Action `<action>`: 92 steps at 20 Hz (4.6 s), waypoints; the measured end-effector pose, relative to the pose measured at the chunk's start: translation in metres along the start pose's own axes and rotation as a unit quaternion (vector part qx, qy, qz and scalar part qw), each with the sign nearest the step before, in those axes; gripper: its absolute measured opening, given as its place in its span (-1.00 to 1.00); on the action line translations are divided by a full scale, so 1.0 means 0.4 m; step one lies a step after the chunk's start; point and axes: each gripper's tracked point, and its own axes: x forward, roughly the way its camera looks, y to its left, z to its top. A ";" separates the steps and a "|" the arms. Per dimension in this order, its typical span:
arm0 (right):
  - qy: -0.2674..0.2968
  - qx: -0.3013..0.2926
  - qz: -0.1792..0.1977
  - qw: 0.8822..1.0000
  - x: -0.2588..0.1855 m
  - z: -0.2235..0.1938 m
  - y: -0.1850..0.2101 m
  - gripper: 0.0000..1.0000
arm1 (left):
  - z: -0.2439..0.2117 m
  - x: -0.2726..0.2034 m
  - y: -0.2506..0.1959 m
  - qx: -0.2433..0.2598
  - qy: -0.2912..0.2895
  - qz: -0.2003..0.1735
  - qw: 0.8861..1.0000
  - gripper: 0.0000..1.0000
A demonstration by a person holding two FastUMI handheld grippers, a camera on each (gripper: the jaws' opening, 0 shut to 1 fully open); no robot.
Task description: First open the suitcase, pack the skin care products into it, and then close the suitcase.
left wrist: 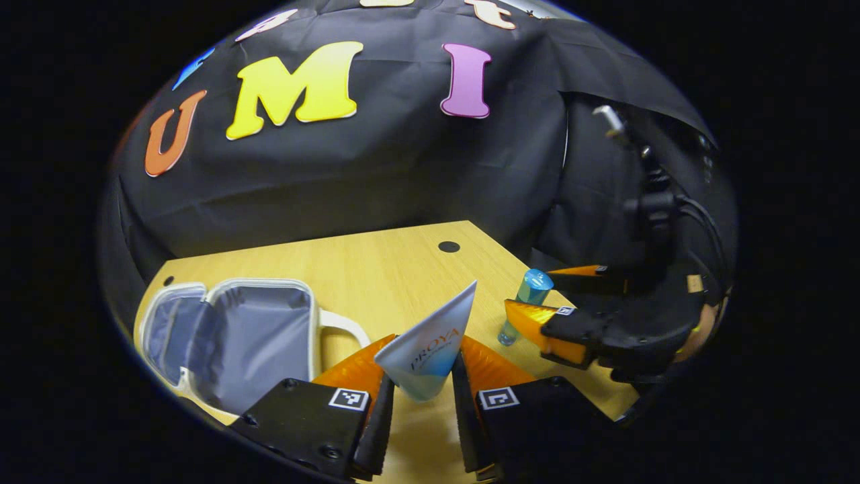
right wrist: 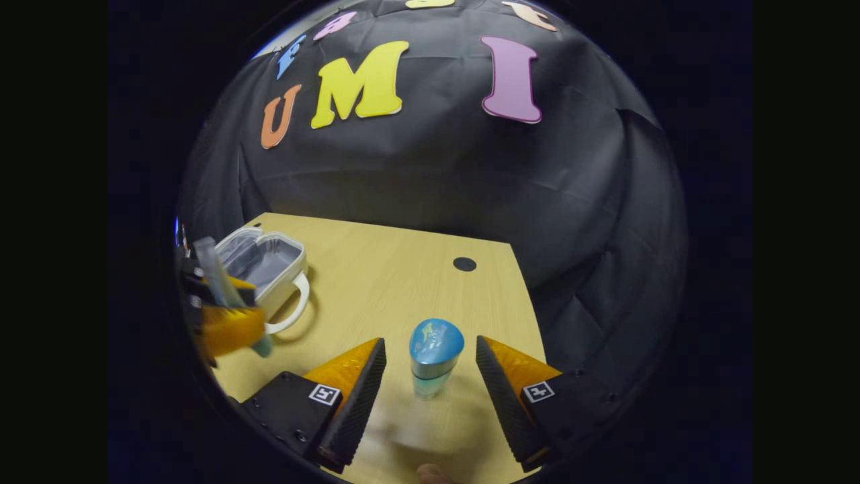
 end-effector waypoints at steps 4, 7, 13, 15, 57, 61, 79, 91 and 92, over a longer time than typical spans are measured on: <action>0.015 0.003 -0.012 1.000 0.040 -0.031 0.013 0.58 | 0.071 -0.159 0.083 0.006 -0.028 0.031 0.999 -0.10; 0.029 0.004 -0.038 0.999 0.050 -0.044 0.003 0.28 | 0.092 -0.241 0.167 0.007 -0.034 0.058 0.998 -0.10; 0.046 0.033 -0.052 0.997 0.041 -0.053 0.032 -0.25 | 0.043 -0.297 0.348 -0.020 -0.020 0.096 0.995 -0.10; 0.048 0.034 -0.055 0.997 0.002 -0.045 0.063 -0.26 | 0.024 -0.274 0.410 -0.029 -0.014 0.100 0.994 -0.10; 0.025 -0.004 0.035 0.999 -0.132 0.256 0.543 -0.33 | -0.133 -0.123 0.552 -0.058 0.088 0.088 0.991 0.81; 0.039 -0.007 0.079 0.996 -0.091 0.255 0.690 -0.29 | -0.039 -0.271 0.609 -0.035 -0.004 0.106 0.994 0.92; 0.222 0.068 0.038 0.972 0.113 0.032 0.913 -0.23 | 0.046 -0.572 0.864 -0.029 -0.151 0.164 0.974 0.93; 0.271 0.095 -0.012 0.958 0.226 -0.016 0.906 -0.30 | -0.070 -0.570 1.010 -0.066 -0.083 0.220 0.970 0.93; 0.271 0.095 -0.013 0.958 0.225 -0.020 0.905 -0.25 | -0.084 -0.573 1.031 -0.068 -0.078 0.229 0.968 0.94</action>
